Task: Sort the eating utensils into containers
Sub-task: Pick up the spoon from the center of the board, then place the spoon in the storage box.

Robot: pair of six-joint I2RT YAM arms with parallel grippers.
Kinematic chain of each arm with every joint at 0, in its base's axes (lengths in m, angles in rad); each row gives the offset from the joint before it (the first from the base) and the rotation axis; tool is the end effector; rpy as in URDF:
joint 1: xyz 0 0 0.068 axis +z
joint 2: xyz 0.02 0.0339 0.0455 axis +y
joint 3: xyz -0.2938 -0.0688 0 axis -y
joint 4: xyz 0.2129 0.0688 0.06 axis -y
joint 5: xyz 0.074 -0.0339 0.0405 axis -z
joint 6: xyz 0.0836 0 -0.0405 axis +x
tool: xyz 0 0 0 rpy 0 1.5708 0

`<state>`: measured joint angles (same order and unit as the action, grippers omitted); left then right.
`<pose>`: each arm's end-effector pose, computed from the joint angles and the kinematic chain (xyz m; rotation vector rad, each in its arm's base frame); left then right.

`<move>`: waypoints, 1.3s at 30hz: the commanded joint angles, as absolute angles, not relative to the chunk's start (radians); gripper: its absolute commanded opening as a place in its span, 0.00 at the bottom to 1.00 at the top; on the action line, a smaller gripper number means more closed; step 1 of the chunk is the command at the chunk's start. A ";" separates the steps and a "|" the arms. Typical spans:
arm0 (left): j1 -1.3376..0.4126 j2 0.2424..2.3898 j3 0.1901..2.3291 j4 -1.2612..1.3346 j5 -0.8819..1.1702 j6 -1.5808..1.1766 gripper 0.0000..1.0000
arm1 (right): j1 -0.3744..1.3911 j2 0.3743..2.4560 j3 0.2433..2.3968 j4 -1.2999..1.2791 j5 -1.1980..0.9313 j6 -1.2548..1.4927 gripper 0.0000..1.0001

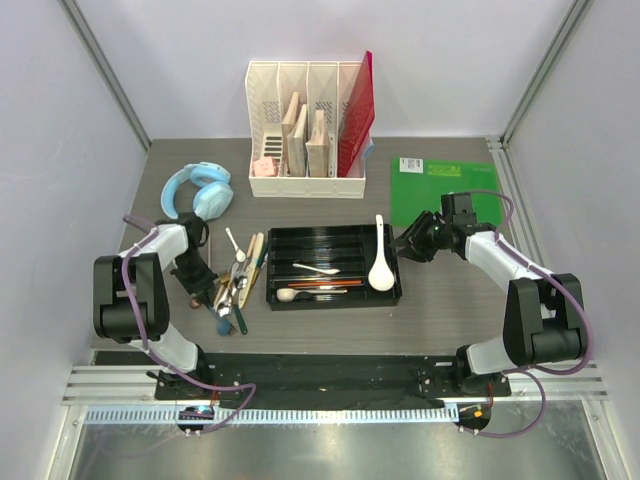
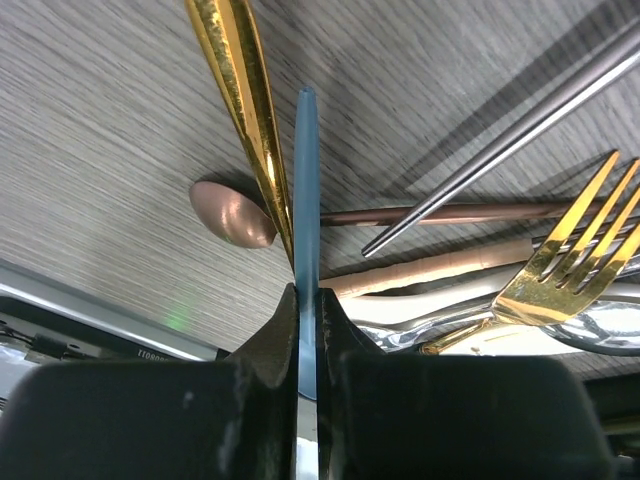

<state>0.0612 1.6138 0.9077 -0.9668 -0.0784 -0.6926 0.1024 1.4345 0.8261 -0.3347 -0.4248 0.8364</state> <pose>0.2167 0.0198 0.1580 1.1222 -2.8518 -0.1629 0.2723 0.0626 0.2106 0.7717 2.5205 0.8918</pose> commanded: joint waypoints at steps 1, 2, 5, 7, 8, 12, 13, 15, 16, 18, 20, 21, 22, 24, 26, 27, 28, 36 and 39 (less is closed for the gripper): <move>0.067 1.595 0.920 -0.934 -0.087 -0.649 0.00 | 0.098 1.440 0.865 -0.313 -0.437 0.822 0.40; 0.067 1.591 0.946 -0.945 -0.083 -0.644 0.00 | 0.100 1.443 0.868 -0.313 -0.439 0.822 0.41; 0.067 1.569 1.003 -0.971 -0.049 -0.624 0.00 | 0.100 1.445 0.868 -0.313 -0.440 0.825 0.40; 0.067 1.562 1.032 -0.986 -0.023 -0.621 0.00 | 0.098 1.447 0.867 -0.311 -0.442 0.827 0.40; 0.067 1.559 1.058 -0.991 -0.012 -0.623 0.00 | 0.098 1.445 0.865 -0.313 -0.442 0.827 0.40; 0.066 1.559 1.107 -1.008 0.046 -0.629 0.00 | 0.098 1.437 0.861 -0.313 -0.442 0.830 0.40; 0.066 1.559 1.120 -1.011 0.063 -0.632 0.00 | 0.100 1.436 0.859 -0.313 -0.442 0.830 0.40; 0.066 1.545 1.138 -1.019 0.098 -0.649 0.00 | 0.098 1.433 0.859 -0.313 -0.442 0.830 0.41; 0.067 1.534 1.141 -1.022 0.118 -0.661 0.00 | 0.098 1.433 0.861 -0.313 -0.442 0.831 0.41; 0.067 1.490 1.128 -1.003 0.173 -0.745 0.00 | 0.100 1.428 0.864 -0.313 -0.439 0.836 0.40; 0.060 1.451 1.089 -0.923 0.322 -0.854 0.00 | 0.100 1.425 0.864 -0.313 -0.433 0.838 0.40; 0.028 1.395 1.044 -0.882 0.371 -0.984 0.00 | 0.098 1.428 0.865 -0.313 -0.433 0.838 0.40; 0.009 1.370 1.029 -0.847 0.396 -1.046 0.00 | 0.100 1.430 0.871 -0.311 -0.433 0.841 0.40; -0.070 1.303 1.034 -0.789 0.362 -1.196 0.00 | 0.100 1.434 0.879 -0.311 -0.437 0.842 0.40; -0.170 1.279 1.055 -0.778 0.298 -1.283 0.00 | 0.101 1.436 0.882 -0.313 -0.437 0.844 0.40; -0.196 1.270 1.072 -0.778 0.284 -1.364 0.00 | 0.100 1.436 0.884 -0.313 -0.436 0.842 0.40; -0.251 1.267 1.074 -0.770 0.270 -1.421 0.00 | 0.100 1.437 0.885 -0.311 -0.436 0.842 0.40; -0.471 1.383 1.100 -0.535 -0.065 -1.721 0.00 | 0.100 1.425 0.893 -0.316 -0.446 0.847 0.40; -0.505 1.453 1.092 -0.454 -0.186 -1.796 0.00 | 0.098 1.402 0.888 -0.310 -0.442 0.882 0.40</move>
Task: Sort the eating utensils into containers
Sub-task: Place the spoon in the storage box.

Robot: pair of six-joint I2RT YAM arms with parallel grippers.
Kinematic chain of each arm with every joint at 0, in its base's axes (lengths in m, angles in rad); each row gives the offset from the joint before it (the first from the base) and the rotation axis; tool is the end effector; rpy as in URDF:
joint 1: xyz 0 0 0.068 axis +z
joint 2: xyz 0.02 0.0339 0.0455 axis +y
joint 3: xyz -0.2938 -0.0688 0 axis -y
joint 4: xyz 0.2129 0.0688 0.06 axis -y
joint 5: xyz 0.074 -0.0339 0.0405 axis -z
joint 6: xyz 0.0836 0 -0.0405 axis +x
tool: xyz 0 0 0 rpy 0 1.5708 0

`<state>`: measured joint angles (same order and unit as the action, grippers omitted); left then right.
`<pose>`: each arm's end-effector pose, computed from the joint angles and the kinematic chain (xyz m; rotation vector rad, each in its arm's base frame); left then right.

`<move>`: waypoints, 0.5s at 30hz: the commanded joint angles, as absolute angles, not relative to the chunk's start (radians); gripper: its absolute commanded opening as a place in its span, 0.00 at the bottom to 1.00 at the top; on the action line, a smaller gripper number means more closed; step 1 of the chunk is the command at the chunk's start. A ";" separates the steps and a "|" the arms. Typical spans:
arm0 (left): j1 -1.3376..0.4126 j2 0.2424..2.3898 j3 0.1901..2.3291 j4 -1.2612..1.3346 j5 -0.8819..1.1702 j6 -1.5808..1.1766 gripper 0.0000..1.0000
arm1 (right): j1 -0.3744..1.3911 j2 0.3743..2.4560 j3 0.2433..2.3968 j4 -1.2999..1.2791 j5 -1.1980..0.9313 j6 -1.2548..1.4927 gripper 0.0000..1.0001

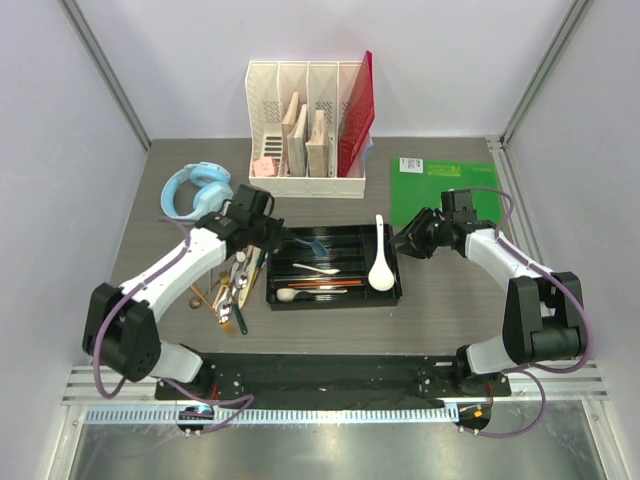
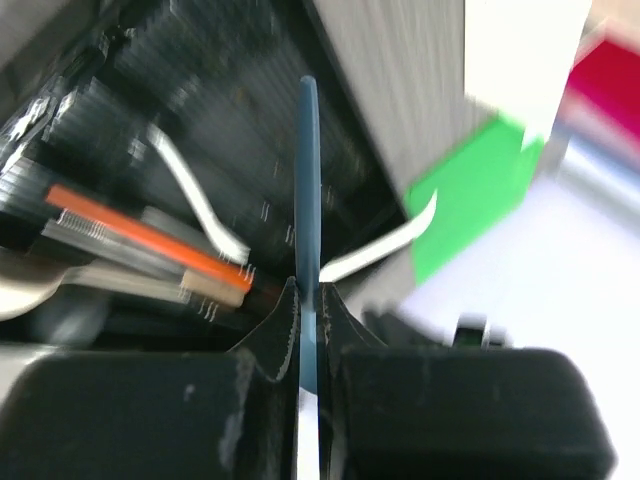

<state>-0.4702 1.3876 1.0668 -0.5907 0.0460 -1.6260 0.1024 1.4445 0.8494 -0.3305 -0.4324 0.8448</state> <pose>0.2514 -0.1321 0.2677 -1.4726 2.2973 -0.8403 0.2780 0.0638 0.2155 0.7692 2.5053 0.9093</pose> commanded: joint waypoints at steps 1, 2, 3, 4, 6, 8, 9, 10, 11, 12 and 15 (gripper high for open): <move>-0.512 1.468 1.097 -0.442 -0.219 -1.816 0.00 | 0.101 1.393 0.881 -0.296 -0.440 0.897 0.40; -0.520 1.508 1.114 -0.436 -0.239 -1.844 0.00 | 0.103 1.370 0.871 -0.279 -0.445 0.913 0.40; -0.531 1.531 1.129 -0.430 -0.267 -1.850 0.00 | 0.104 1.359 0.858 -0.264 -0.446 0.929 0.40; -0.535 1.554 1.146 -0.437 -0.268 -1.859 0.00 | 0.104 1.350 0.854 -0.265 -0.445 0.928 0.40; -0.554 1.614 1.175 -0.434 -0.270 -1.907 0.00 | 0.103 1.336 0.845 -0.284 -0.442 0.911 0.40; -0.571 1.643 1.198 -0.436 -0.297 -1.925 0.00 | 0.104 1.328 0.833 -0.290 -0.442 0.913 0.40; -0.586 1.666 1.206 -0.434 -0.302 -1.937 0.00 | 0.106 1.318 0.815 -0.288 -0.442 0.916 0.40; -0.594 1.675 1.213 -0.436 -0.313 -1.942 0.00 | 0.104 1.313 0.808 -0.290 -0.442 0.914 0.40; -0.600 1.684 1.229 -0.439 -0.314 -1.944 0.00 | 0.104 1.310 0.802 -0.290 -0.440 0.913 0.40; -0.609 1.698 1.236 -0.446 -0.318 -1.951 0.00 | 0.104 1.305 0.792 -0.290 -0.440 0.911 0.40; -0.647 1.692 1.221 -0.482 -0.324 -1.963 0.00 | 0.104 1.304 0.779 -0.290 -0.442 0.910 0.40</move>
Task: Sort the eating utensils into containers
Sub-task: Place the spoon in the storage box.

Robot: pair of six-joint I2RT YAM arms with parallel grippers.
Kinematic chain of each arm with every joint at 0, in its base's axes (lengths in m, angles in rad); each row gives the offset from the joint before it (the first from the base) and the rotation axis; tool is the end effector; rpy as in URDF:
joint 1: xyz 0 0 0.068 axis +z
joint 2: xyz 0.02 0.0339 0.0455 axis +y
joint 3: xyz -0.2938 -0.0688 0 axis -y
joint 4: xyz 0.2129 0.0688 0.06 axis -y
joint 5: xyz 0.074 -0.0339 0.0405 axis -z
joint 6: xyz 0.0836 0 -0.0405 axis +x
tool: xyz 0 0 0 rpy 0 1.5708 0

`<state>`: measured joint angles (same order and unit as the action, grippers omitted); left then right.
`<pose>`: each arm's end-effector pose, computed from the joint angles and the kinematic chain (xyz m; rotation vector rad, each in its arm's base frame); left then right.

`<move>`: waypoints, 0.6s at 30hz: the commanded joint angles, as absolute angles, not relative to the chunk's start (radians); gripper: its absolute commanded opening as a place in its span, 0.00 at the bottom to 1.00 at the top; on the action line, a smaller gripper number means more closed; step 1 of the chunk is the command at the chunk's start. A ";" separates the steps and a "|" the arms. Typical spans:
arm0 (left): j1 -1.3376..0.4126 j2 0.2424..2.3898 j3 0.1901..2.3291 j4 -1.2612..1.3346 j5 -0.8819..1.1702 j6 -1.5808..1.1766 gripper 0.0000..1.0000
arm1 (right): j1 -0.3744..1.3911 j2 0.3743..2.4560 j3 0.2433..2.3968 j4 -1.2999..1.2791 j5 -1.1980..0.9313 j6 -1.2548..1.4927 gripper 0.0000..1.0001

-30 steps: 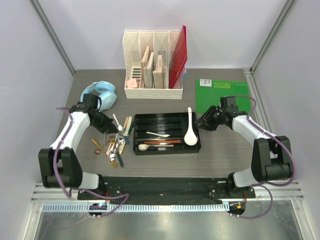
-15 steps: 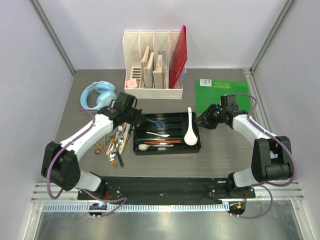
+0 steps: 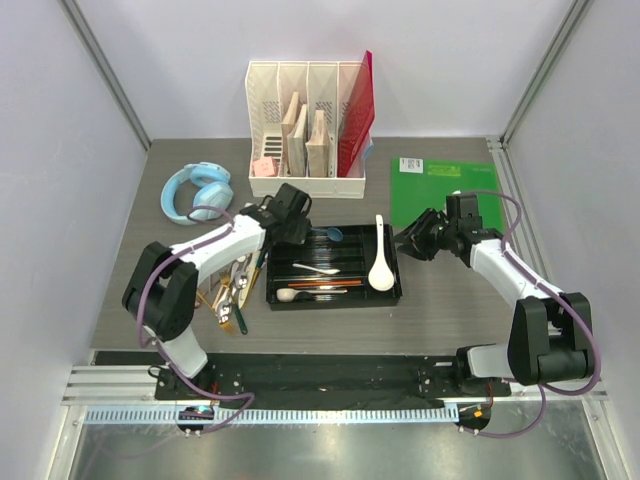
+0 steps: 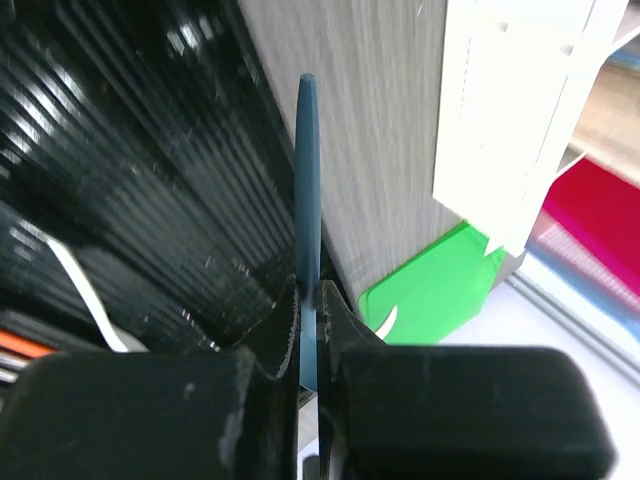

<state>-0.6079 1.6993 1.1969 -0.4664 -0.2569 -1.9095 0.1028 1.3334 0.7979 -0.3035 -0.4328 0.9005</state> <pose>0.3083 -0.1886 0.2273 -1.6824 2.0349 -0.6748 0.2598 0.0620 0.2305 0.7880 2.4198 0.9560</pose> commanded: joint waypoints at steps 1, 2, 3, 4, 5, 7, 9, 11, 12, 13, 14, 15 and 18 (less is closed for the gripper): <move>-0.661 1.686 1.206 -0.485 -0.325 -1.971 0.00 | 0.104 1.304 0.778 -0.291 -0.442 0.907 0.40; -0.666 1.680 1.169 -0.485 -0.328 -1.979 0.00 | 0.103 1.302 0.776 -0.290 -0.442 0.905 0.40; -0.667 1.666 1.151 -0.483 -0.327 -1.986 0.00 | 0.104 1.305 0.775 -0.291 -0.443 0.904 0.40; -0.670 1.661 1.123 -0.482 -0.325 -1.983 0.00 | 0.104 1.307 0.773 -0.290 -0.443 0.900 0.40; -0.672 1.655 1.112 -0.482 -0.322 -1.982 0.00 | 0.104 1.308 0.769 -0.291 -0.445 0.899 0.40; -0.678 1.635 1.088 -0.483 -0.322 -1.980 0.00 | 0.106 1.308 0.767 -0.290 -0.443 0.897 0.40; -0.692 1.628 1.083 -0.498 -0.325 -1.979 0.00 | 0.104 1.312 0.762 -0.287 -0.443 0.899 0.40; -0.701 1.624 1.075 -0.505 -0.325 -1.985 0.00 | 0.104 1.315 0.764 -0.288 -0.445 0.899 0.40; -0.701 1.626 1.074 -0.503 -0.324 -1.988 0.00 | 0.106 1.318 0.764 -0.288 -0.445 0.899 0.40; -0.701 1.635 1.075 -0.505 -0.324 -1.987 0.00 | 0.104 1.319 0.762 -0.287 -0.445 0.899 0.40; -0.701 1.641 1.078 -0.505 -0.324 -1.987 0.00 | 0.104 1.319 0.765 -0.285 -0.446 0.897 0.40; -0.701 1.647 1.081 -0.505 -0.319 -1.985 0.00 | 0.104 1.321 0.765 -0.287 -0.446 0.896 0.40; -0.703 1.670 1.098 -0.505 -0.301 -1.968 0.00 | 0.104 1.321 0.761 -0.288 -0.449 0.893 0.40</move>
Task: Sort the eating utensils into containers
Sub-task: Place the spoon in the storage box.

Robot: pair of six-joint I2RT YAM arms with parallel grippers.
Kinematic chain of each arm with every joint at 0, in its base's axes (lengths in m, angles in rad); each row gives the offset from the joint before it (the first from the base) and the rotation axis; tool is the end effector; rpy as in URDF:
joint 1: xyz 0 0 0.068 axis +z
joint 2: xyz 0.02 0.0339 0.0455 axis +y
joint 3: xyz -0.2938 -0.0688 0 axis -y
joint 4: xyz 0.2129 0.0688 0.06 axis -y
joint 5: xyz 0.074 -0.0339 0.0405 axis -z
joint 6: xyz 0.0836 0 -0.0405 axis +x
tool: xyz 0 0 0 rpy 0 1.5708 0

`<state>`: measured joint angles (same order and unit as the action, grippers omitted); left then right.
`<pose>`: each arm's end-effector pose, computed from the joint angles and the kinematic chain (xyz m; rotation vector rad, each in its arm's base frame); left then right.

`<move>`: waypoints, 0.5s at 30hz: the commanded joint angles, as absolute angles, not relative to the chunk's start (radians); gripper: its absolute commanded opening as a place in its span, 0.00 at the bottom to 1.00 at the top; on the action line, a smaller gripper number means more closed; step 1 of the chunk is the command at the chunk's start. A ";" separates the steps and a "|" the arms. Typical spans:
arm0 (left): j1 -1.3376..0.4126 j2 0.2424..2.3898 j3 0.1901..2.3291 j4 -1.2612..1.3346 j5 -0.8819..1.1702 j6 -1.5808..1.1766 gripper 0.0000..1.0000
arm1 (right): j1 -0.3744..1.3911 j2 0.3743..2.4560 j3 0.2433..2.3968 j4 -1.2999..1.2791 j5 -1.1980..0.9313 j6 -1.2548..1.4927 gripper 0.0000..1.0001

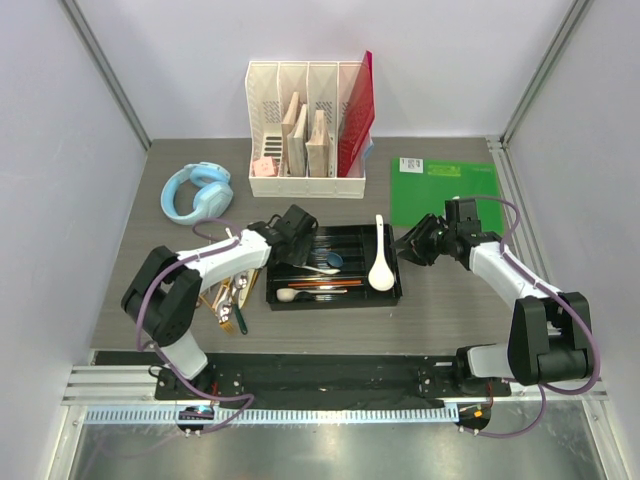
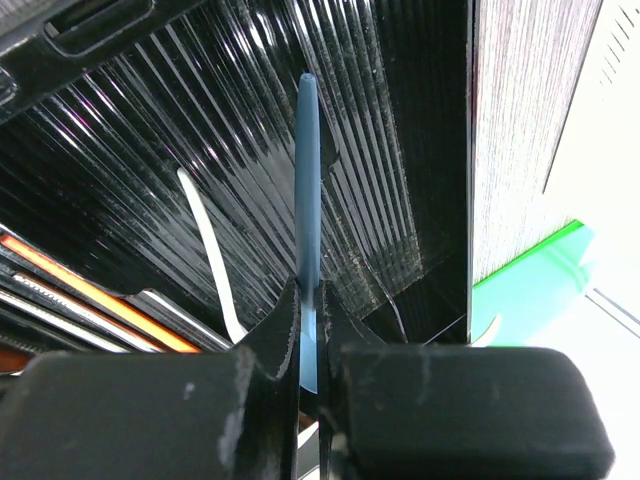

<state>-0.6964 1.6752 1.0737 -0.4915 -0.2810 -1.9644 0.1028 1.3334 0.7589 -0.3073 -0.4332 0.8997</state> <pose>0.2688 -0.1946 0.1977 -1.6785 2.1255 -0.5491 0.2526 0.0613 0.2180 0.8135 2.4576 0.9430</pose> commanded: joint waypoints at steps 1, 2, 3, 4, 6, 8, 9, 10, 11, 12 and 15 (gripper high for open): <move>-0.704 1.675 1.107 -0.505 -0.296 -1.962 0.00 | 0.104 1.319 0.761 -0.287 -0.451 0.894 0.40; -0.706 1.686 1.114 -0.505 -0.292 -1.950 0.00 | 0.104 1.321 0.761 -0.287 -0.451 0.894 0.40; -0.709 1.692 1.117 -0.506 -0.287 -1.945 0.00 | 0.104 1.322 0.761 -0.287 -0.451 0.894 0.40; -0.710 1.700 1.129 -0.509 -0.270 -1.941 0.00 | 0.104 1.322 0.761 -0.287 -0.451 0.896 0.40; -0.718 1.727 1.144 -0.534 -0.256 -1.942 0.00 | 0.106 1.327 0.764 -0.288 -0.451 0.894 0.40; -0.722 1.744 1.150 -0.557 -0.230 -1.950 0.00 | 0.106 1.328 0.764 -0.288 -0.451 0.894 0.40; -0.730 1.756 1.152 -0.560 -0.226 -1.950 0.00 | 0.106 1.330 0.767 -0.287 -0.451 0.896 0.40; -0.741 1.759 1.154 -0.564 -0.224 -1.951 0.00 | 0.104 1.330 0.767 -0.287 -0.451 0.893 0.40; -0.745 1.763 1.154 -0.574 -0.227 -1.953 0.00 | 0.104 1.330 0.767 -0.288 -0.449 0.894 0.40; -0.749 1.763 1.151 -0.578 -0.229 -1.957 0.00 | 0.106 1.331 0.765 -0.287 -0.449 0.893 0.40; -0.749 1.758 1.141 -0.594 -0.224 -1.965 0.02 | 0.106 1.333 0.759 -0.288 -0.453 0.893 0.40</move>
